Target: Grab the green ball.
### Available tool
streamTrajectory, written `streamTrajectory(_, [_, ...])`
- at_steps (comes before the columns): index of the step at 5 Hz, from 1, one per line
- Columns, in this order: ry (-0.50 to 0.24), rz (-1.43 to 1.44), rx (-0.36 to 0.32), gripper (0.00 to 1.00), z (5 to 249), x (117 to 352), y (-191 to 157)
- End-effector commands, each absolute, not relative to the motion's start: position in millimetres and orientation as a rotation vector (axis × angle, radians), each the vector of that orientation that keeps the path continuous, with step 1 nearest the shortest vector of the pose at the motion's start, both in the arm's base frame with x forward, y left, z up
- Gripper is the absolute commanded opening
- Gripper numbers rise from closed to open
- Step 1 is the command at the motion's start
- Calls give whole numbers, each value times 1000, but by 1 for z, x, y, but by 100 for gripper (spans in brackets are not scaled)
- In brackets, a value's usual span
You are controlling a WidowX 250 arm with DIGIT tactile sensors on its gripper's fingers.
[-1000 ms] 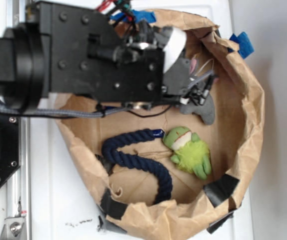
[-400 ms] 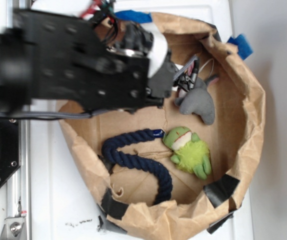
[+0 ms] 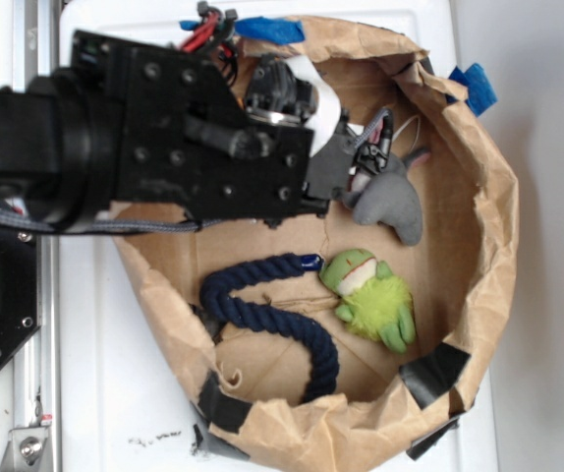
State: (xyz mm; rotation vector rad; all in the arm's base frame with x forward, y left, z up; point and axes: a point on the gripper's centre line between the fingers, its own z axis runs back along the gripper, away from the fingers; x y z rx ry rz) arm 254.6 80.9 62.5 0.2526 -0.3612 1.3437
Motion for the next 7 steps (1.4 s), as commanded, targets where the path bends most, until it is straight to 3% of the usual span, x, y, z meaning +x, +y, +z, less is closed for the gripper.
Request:
streamTrajectory(1, [-428, 1381, 244, 100, 69, 253, 97])
streamTrajectory(3, [-467, 1380, 257, 100, 66, 255, 125])
streamTrajectory(4, [-467, 1334, 229, 100, 63, 258, 129])
streamTrajectory(6, [-456, 1148, 237, 100, 49, 260, 130])
streamTrajectory(7, [-456, 1153, 226, 0, 50, 265, 129])
